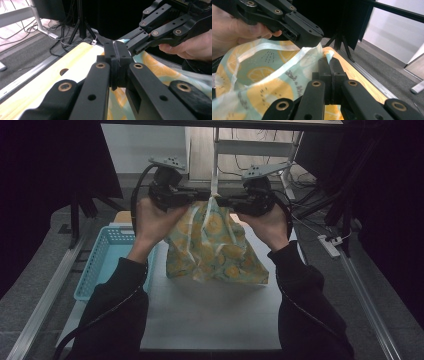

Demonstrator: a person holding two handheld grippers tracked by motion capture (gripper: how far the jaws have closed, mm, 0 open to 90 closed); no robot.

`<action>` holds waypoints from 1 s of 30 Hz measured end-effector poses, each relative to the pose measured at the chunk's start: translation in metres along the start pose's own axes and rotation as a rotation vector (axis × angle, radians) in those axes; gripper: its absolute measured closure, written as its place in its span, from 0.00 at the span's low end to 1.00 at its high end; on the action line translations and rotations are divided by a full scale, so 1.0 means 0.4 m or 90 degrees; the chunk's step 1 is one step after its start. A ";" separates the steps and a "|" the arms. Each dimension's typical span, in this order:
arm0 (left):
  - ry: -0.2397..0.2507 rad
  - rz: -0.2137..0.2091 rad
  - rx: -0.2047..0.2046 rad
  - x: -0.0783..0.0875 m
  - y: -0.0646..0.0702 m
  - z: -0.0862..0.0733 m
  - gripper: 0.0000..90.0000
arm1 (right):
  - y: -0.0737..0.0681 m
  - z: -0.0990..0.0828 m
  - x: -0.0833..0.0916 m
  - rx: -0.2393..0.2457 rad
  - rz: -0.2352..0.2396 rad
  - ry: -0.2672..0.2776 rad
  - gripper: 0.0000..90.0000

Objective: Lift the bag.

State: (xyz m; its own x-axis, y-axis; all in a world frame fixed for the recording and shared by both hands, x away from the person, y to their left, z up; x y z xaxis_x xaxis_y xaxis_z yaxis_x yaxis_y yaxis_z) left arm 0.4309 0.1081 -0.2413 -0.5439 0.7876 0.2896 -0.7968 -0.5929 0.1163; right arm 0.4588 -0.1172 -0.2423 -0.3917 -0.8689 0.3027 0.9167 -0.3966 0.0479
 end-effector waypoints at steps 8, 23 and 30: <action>-0.001 0.040 -0.027 -0.047 -0.029 0.001 1.00 | 0.039 -0.029 -0.020 -0.014 -0.033 -0.008 1.00; -0.057 0.067 -0.012 -0.149 -0.079 -0.050 0.99 | 0.102 -0.096 -0.072 -0.043 -0.082 -0.036 1.00; -0.065 0.067 -0.004 -0.172 -0.095 -0.075 0.90 | 0.111 -0.118 -0.094 -0.055 -0.088 -0.047 0.96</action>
State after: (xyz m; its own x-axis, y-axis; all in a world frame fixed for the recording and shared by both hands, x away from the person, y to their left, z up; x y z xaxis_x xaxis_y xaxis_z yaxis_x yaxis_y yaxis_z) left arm 0.4907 0.0813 -0.2942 -0.5953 0.6999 0.3947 -0.7387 -0.6700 0.0739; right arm 0.5104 -0.1161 -0.2964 -0.5039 -0.7813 0.3683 0.8431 -0.5376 0.0133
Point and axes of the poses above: each handheld gripper's, and its own axes: x roughly backward along the jaws, z roughly out of its top, y roughly to its right, the point moved 1 cm from there along -x, roughly forward along the jaws, and after that the axes turned 8 degrees about y, right-handed, at the moved point
